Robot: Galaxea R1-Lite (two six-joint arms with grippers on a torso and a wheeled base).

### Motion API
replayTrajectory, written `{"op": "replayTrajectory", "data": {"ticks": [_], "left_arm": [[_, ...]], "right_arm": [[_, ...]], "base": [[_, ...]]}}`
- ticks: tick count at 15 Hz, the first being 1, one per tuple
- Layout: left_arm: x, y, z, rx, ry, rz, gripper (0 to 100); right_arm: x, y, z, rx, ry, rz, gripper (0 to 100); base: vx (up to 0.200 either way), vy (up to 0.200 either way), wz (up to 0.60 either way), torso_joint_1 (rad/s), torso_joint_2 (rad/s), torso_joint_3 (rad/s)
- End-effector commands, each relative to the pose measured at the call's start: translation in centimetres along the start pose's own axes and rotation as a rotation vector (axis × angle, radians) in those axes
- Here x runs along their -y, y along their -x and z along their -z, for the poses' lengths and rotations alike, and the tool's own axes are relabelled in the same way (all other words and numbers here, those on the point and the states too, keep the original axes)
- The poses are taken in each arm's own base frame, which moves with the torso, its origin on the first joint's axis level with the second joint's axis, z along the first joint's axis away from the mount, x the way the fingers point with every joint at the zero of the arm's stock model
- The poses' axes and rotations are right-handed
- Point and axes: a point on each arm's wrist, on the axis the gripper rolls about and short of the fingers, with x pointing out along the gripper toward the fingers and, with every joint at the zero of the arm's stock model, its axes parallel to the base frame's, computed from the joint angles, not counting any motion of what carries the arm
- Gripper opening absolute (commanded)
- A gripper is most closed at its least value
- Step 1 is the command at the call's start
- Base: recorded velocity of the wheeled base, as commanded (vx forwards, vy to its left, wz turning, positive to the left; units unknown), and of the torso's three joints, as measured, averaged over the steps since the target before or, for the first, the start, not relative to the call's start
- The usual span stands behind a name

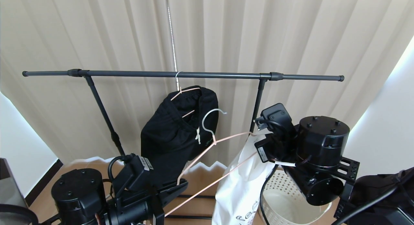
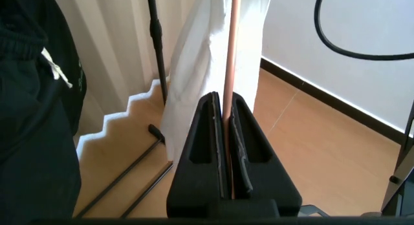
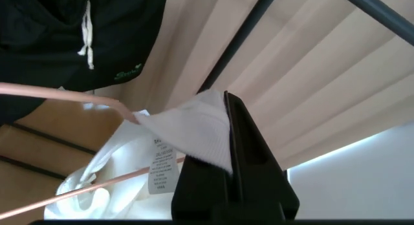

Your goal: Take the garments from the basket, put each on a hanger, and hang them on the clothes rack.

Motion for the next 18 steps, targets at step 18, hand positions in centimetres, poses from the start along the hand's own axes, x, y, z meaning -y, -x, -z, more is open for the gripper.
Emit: {"op": "replayTrajectory", "data": {"ticks": [18], "left_arm": [[0.2, 0.1, 0.1, -0.004, 0.004, 0.005, 0]], "right_arm": [[-5.5, 4.5, -3.8, 0.128, -0.212, -0.195, 0]], "base": [[0.0, 0.0, 0.0, 0.0, 0.0, 0.0]]}}
